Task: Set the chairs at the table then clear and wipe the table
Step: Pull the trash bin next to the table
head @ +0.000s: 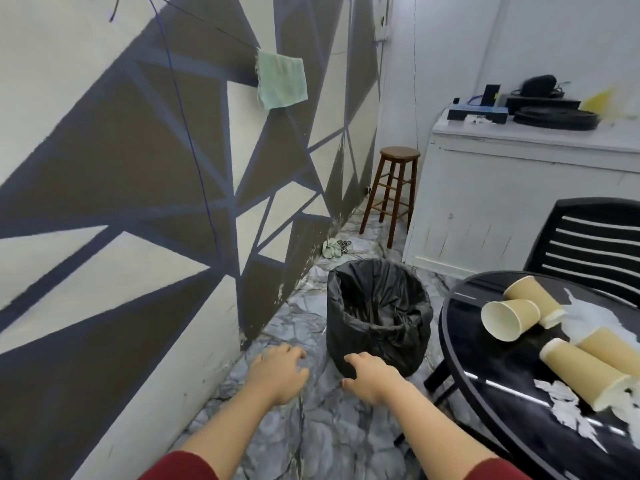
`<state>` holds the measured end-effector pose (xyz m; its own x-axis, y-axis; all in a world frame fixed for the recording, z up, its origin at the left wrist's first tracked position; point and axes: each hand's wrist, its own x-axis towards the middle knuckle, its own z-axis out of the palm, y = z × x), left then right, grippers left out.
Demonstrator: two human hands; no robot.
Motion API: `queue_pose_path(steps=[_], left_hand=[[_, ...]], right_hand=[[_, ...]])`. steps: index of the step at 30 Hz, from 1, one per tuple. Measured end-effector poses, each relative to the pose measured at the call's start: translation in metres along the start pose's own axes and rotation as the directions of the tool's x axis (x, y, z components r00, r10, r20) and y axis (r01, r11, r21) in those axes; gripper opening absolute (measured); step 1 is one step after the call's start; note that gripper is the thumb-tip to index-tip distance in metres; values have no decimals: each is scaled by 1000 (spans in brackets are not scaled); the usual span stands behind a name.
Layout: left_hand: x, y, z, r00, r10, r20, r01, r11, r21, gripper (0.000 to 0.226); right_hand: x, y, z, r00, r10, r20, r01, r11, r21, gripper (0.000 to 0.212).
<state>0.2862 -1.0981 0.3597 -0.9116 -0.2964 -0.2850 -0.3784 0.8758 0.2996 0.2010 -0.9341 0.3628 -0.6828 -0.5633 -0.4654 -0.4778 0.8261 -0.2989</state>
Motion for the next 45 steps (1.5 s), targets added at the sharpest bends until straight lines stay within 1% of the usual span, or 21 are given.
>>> queue_pose_path(steps=[7, 12, 16, 19, 22, 31, 34, 38, 45], left_hand=[[40, -20, 3, 999, -23, 40, 23, 1000, 8, 43], [88, -36, 4, 996, -36, 77, 34, 999, 20, 45], [137, -40, -5, 996, -11, 85, 9, 1000, 22, 46], [174, -40, -13, 994, 4, 112, -8, 999, 31, 44], [205, -38, -22, 992, 24, 123, -28, 999, 37, 43], [276, -44, -40, 979, 95, 178, -108, 992, 62, 44], [301, -45, -46, 970, 130, 208, -148, 986, 75, 45], [338, -39, -57, 946, 220, 237, -245, 966, 82, 47], [415, -17, -78, 867, 406, 289, -449, 888, 99, 45]], right_hand=[[47, -9, 0, 999, 28, 29, -28, 1000, -4, 59], [94, -12, -11, 999, 32, 33, -32, 999, -10, 59], [139, -9, -27, 998, 48, 31, -48, 998, 31, 59], [168, -3, -34, 996, 72, 56, -76, 995, 67, 60], [189, 7, -39, 990, 112, 86, -120, 989, 92, 61], [234, 31, -72, 971, 227, 78, -235, 965, 115, 58], [245, 36, -82, 960, 275, 54, -280, 949, 146, 55], [260, 42, -95, 936, 350, 40, -351, 917, 189, 58], [284, 50, -118, 862, 506, 20, -491, 827, 275, 57]])
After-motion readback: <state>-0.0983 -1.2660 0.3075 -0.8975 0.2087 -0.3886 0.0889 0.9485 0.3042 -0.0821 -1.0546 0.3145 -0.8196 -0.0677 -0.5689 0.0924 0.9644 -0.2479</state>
